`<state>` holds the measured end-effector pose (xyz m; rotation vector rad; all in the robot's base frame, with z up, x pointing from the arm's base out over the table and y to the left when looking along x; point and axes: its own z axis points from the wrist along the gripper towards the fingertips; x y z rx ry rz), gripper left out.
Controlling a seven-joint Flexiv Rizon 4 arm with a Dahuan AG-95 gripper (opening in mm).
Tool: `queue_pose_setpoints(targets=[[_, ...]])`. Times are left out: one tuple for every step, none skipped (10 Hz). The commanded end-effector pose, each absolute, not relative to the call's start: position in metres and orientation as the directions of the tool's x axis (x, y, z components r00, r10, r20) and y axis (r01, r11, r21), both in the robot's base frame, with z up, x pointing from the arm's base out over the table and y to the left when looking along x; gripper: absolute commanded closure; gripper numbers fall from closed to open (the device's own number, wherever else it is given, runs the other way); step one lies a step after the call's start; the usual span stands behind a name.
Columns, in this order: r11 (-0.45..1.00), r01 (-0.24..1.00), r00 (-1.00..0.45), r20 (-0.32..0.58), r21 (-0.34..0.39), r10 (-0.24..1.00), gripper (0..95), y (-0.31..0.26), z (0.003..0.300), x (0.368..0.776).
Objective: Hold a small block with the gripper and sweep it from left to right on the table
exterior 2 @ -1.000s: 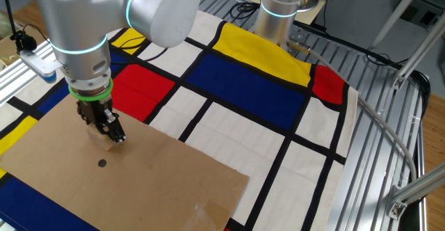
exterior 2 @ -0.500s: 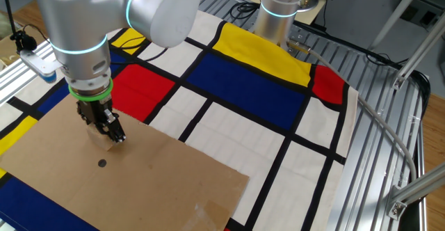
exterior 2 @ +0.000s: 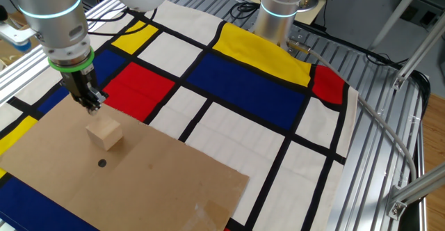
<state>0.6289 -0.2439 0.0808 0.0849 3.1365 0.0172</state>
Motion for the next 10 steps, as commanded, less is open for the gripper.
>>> queue_pose_setpoints(targets=[[0.999, 0.032, -0.999, -0.011, 0.025, 0.032, 95.0, -0.2506, 0.0786, 0.6317], [0.999, 0.030, -0.999, -0.011, 0.027, 0.030, 95.0, -0.2529, 0.0783, 0.6320], [0.999, 0.026, -1.000, -0.010, 0.027, 0.026, 95.0, -0.2550, 0.0778, 0.6325], [0.999, 0.022, -1.000, -0.008, 0.028, 0.023, 95.0, -0.2564, 0.0774, 0.6328], [0.999, 0.021, -1.000, -0.005, 0.028, 0.021, 95.0, -0.2573, 0.0773, 0.6327], [0.999, 0.022, -1.000, -0.006, 0.025, 0.022, 95.0, -0.2577, 0.0775, 0.6326], [0.999, 0.025, -1.000, -0.007, 0.022, 0.026, 95.0, -0.2581, 0.0779, 0.6322], [0.999, 0.026, -1.000, -0.008, 0.019, 0.026, 95.0, -0.2586, 0.0781, 0.6320], [1.000, 0.024, -1.000, -0.009, 0.016, 0.025, 95.0, -0.2592, 0.0780, 0.6320], [1.000, 0.025, -1.000, -0.009, 0.015, 0.025, 95.0, -0.2597, 0.0777, 0.6320]])
